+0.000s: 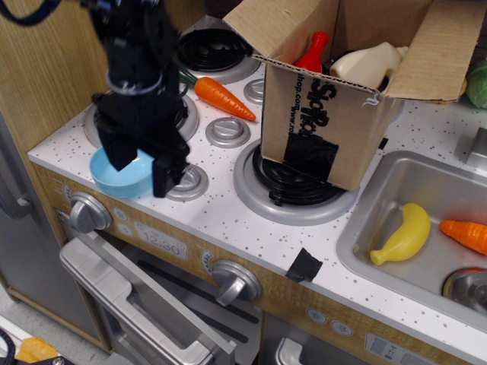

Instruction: Pick up bowl and put in small4fbox

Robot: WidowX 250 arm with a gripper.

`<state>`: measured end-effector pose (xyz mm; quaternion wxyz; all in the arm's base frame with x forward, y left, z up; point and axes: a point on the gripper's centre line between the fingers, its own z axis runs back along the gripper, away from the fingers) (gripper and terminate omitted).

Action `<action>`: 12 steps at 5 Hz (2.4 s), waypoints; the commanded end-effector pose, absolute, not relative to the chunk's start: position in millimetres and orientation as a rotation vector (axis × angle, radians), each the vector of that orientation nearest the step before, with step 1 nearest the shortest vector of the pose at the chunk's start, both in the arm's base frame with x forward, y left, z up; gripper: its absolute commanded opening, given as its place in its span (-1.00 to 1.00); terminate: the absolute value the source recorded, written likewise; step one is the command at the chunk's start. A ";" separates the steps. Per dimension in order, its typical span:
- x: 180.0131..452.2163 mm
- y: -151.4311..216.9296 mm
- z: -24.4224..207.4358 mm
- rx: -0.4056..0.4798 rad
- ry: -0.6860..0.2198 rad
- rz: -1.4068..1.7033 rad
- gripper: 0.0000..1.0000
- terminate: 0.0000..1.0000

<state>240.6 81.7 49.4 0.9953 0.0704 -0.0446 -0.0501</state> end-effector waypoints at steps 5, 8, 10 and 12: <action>274.6 109.7 16.2 0.126 -0.176 -0.157 -1.00 -1.00; 257.5 84.8 65.2 0.178 -0.115 -0.091 -1.00 -1.00; 256.8 52.2 154.9 0.207 -0.020 0.021 -1.00 -1.00; 287.2 19.2 216.7 0.243 -0.076 -0.055 -1.00 -1.00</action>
